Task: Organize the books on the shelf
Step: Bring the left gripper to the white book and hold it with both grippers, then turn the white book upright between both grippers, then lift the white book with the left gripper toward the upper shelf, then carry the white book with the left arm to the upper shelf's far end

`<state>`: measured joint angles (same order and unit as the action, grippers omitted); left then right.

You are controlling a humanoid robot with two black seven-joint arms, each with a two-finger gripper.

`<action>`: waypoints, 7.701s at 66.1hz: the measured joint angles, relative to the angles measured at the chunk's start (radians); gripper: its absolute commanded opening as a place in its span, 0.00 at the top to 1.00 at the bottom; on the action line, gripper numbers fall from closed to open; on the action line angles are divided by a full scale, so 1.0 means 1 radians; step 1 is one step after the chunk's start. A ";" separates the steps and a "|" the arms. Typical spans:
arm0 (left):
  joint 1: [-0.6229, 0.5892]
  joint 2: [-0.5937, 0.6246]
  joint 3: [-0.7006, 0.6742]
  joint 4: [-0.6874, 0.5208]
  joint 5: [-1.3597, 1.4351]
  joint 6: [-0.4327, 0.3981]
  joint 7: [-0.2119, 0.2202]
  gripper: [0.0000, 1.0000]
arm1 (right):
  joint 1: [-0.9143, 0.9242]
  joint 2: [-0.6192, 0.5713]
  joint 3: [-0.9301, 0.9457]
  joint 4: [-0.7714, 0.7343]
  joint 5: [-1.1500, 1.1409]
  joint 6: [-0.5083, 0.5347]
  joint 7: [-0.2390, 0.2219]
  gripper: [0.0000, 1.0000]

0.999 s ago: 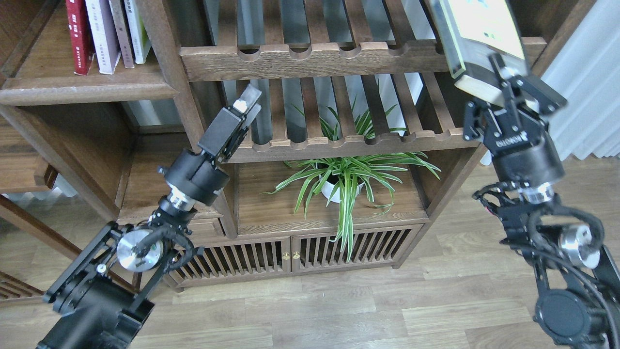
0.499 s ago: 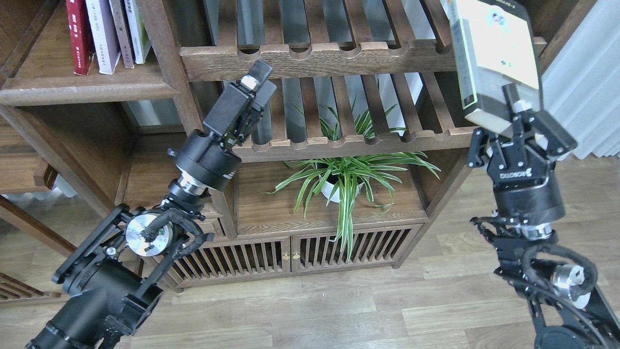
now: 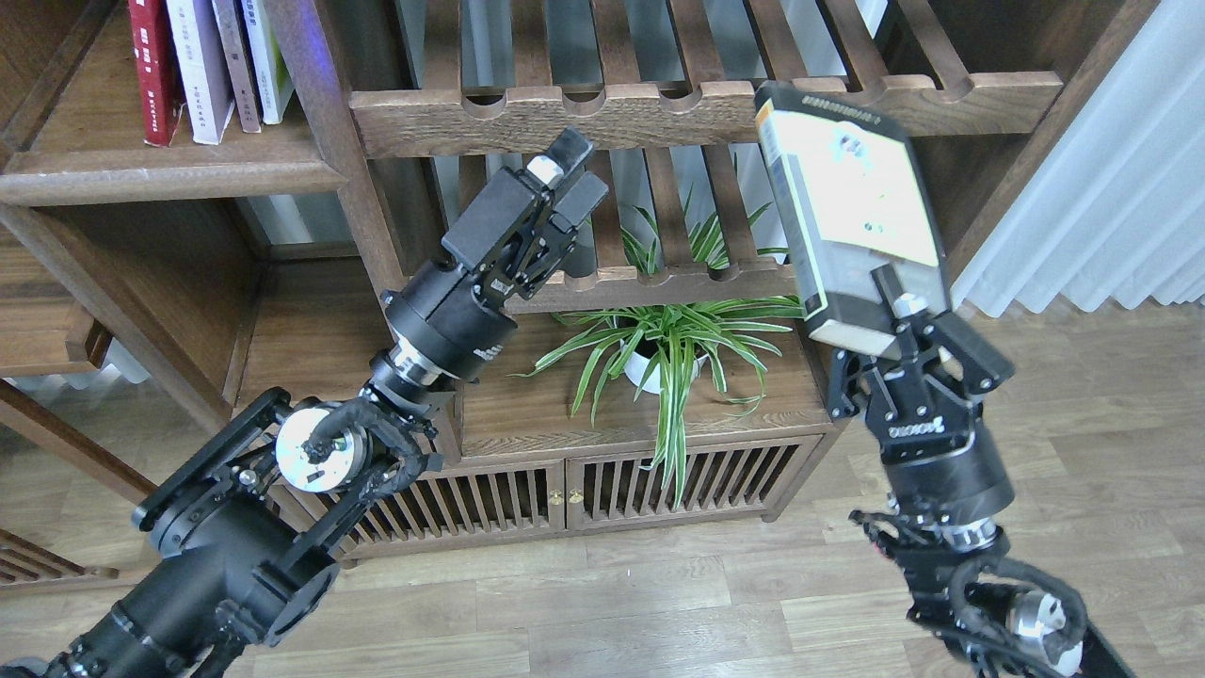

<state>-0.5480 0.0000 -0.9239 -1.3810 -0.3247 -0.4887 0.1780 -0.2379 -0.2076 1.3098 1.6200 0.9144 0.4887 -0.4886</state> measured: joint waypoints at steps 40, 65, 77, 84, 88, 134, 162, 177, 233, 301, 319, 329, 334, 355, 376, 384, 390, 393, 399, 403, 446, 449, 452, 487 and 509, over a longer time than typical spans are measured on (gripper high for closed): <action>0.025 0.000 0.093 0.000 -0.036 0.050 0.073 0.09 | -0.003 0.020 -0.071 -0.002 -0.064 0.000 0.000 0.89; 0.060 0.000 0.144 0.001 -0.037 0.059 0.092 0.11 | -0.005 0.044 -0.088 -0.022 -0.131 0.000 0.000 0.89; 0.060 0.021 0.153 0.001 -0.037 0.061 0.094 0.11 | -0.016 0.058 -0.105 -0.040 -0.180 0.001 0.000 0.89; 0.059 0.056 0.162 0.001 -0.037 0.061 0.109 0.11 | -0.019 0.064 -0.110 -0.044 -0.194 0.001 0.000 0.88; 0.059 0.083 0.171 0.001 -0.037 0.060 0.131 0.12 | -0.020 0.065 -0.111 -0.046 -0.199 0.001 0.000 0.88; 0.079 0.130 0.185 0.000 -0.037 0.063 0.153 0.30 | -0.054 0.132 -0.139 -0.074 -0.338 0.000 0.000 0.87; 0.122 0.126 0.187 0.001 -0.036 0.019 0.153 0.93 | -0.064 0.140 -0.149 -0.073 -0.350 0.001 -0.001 0.87; 0.167 0.126 0.190 0.001 -0.032 -0.002 0.149 0.96 | -0.065 0.147 -0.153 -0.075 -0.352 0.000 0.000 0.82; 0.199 0.158 0.186 0.000 -0.024 0.000 0.130 0.96 | -0.064 0.201 -0.033 -0.101 -0.353 0.000 0.000 0.13; 0.073 -0.001 0.117 -0.002 0.006 0.000 0.108 0.97 | -0.049 0.208 0.018 -0.230 -0.460 -0.102 0.000 0.13; -0.056 0.000 0.108 -0.001 0.029 0.000 0.018 0.97 | -0.044 0.208 0.010 -0.230 -0.485 -0.106 0.000 0.13; -0.140 0.000 0.093 -0.001 0.029 0.000 -0.035 0.97 | -0.040 0.208 0.008 -0.232 -0.498 -0.108 0.000 0.13; -0.175 0.000 0.090 -0.001 0.029 0.000 -0.058 0.97 | -0.036 0.208 0.008 -0.233 -0.503 -0.109 0.000 0.13; -0.271 0.000 0.088 0.000 0.027 0.000 -0.145 0.97 | -0.029 0.208 0.006 -0.239 -0.512 -0.110 0.000 0.13; -0.400 0.000 0.055 0.000 0.027 0.000 -0.199 0.97 | -0.013 0.208 0.001 -0.248 -0.527 -0.116 0.000 0.13; -0.445 0.000 0.032 0.000 0.023 0.000 -0.213 0.97 | -0.003 0.208 0.000 -0.249 -0.532 -0.120 0.000 0.13; -0.491 0.000 0.011 0.000 0.021 0.000 -0.231 0.97 | 0.005 0.208 0.000 -0.249 -0.532 -0.125 0.000 0.13; -0.509 0.000 -0.003 0.000 0.019 0.000 -0.234 0.97 | 0.010 0.208 0.000 -0.250 -0.532 -0.127 0.000 0.13; -0.533 0.000 -0.037 0.000 0.018 0.000 -0.237 0.97 | 0.018 0.208 0.000 -0.250 -0.532 -0.129 0.000 0.13; -0.544 0.000 -0.057 0.000 0.018 0.000 -0.237 0.97 | 0.021 0.208 0.000 -0.250 -0.532 -0.130 0.000 0.13; -0.813 0.000 -0.351 -0.001 0.017 0.058 -0.217 0.98 | 0.045 0.208 -0.002 -0.247 -0.531 -0.130 0.000 0.13; -0.825 0.000 -0.367 -0.001 0.018 0.066 -0.210 0.98 | 0.046 0.208 -0.006 -0.247 -0.532 -0.130 0.000 0.13; -0.837 0.000 -0.385 -0.001 0.018 0.074 -0.201 0.98 | 0.049 0.208 -0.010 -0.247 -0.532 -0.130 0.000 0.13; -0.939 0.000 -0.592 -0.001 0.018 0.169 -0.105 0.98 | 0.066 0.208 -0.034 -0.248 -0.532 -0.130 0.000 0.13; -0.940 0.144 -0.674 0.000 0.015 0.184 -0.105 0.97 | 0.076 0.208 -0.041 -0.249 -0.532 -0.134 0.000 0.13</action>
<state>-1.4877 0.1444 -1.5982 -1.3813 -0.3099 -0.3042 0.0733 -0.1619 0.0000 1.2686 1.3713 0.3820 0.3545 -0.4887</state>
